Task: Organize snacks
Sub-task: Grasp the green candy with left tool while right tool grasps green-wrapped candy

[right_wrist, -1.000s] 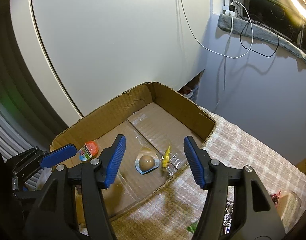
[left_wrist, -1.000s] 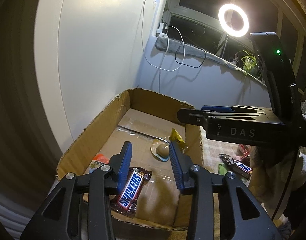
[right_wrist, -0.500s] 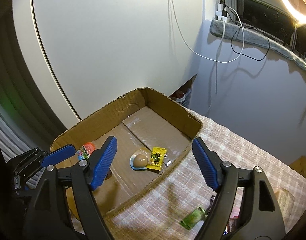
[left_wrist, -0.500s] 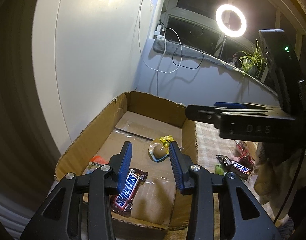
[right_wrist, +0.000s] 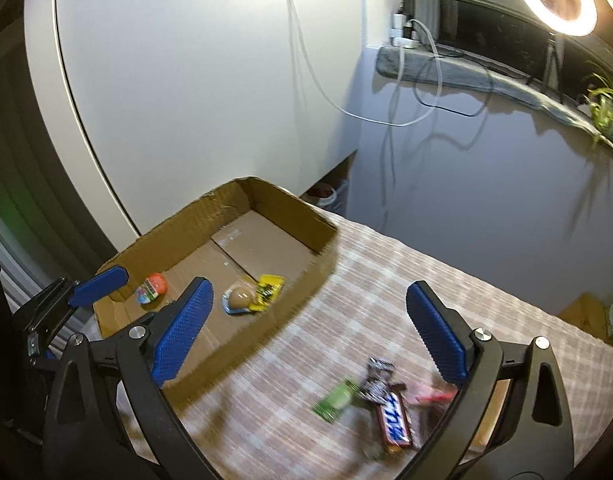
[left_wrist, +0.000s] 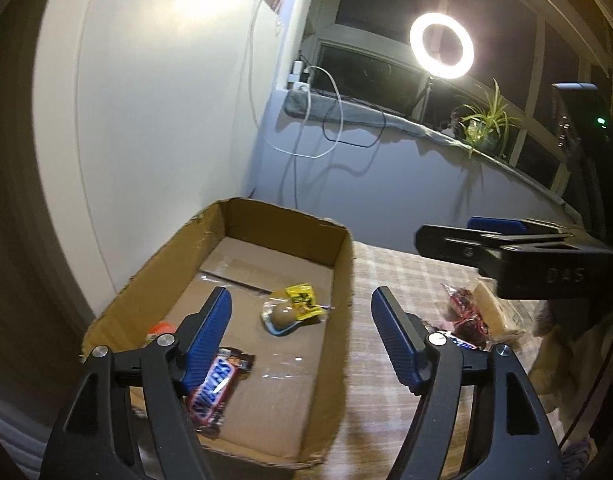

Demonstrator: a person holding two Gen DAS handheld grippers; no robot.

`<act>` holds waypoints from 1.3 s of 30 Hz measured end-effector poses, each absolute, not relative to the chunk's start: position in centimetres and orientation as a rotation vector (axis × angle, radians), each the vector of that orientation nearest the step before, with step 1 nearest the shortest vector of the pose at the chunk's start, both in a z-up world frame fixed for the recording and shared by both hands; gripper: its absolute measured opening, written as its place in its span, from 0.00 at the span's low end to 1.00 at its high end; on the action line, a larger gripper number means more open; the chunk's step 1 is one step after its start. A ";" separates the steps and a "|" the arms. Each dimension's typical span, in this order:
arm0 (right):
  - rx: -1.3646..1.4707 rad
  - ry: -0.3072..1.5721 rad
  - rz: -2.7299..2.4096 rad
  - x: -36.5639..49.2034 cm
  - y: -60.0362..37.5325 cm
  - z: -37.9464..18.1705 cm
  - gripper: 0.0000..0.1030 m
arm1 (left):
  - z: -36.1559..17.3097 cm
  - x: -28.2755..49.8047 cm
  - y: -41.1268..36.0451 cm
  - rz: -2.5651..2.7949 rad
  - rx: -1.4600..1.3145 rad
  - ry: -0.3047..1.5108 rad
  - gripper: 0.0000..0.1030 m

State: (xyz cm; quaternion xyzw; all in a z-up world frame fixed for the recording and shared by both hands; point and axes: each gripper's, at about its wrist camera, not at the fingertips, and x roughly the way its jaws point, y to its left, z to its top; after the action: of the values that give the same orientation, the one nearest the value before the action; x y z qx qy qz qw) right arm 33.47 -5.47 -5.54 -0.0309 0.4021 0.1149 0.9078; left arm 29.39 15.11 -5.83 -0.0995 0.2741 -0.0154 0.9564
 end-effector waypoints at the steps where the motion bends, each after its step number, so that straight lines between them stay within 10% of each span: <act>1: -0.058 0.828 0.229 33.0 -6.1 -5.3 0.96 | -5.8 29.4 14.8 -0.038 -0.200 0.557 0.70; 26: 0.087 0.908 -0.089 17.0 -22.3 -7.6 0.96 | -8.8 30.7 4.3 -0.259 -0.045 0.722 0.70; 32: 0.178 1.022 -0.092 13.5 -23.4 -11.3 0.95 | -10.9 31.2 4.1 -0.271 -0.030 0.811 0.50; 39: 0.288 1.117 -0.106 12.7 -23.9 -14.6 0.71 | -11.8 32.3 3.0 -0.275 -0.017 0.856 0.38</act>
State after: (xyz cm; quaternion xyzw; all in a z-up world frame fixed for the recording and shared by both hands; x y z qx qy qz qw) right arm 12.69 -23.88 -14.56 0.1360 0.5279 -0.0503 0.8368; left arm 32.33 2.96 -11.79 -0.0081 0.4139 -0.1330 0.9005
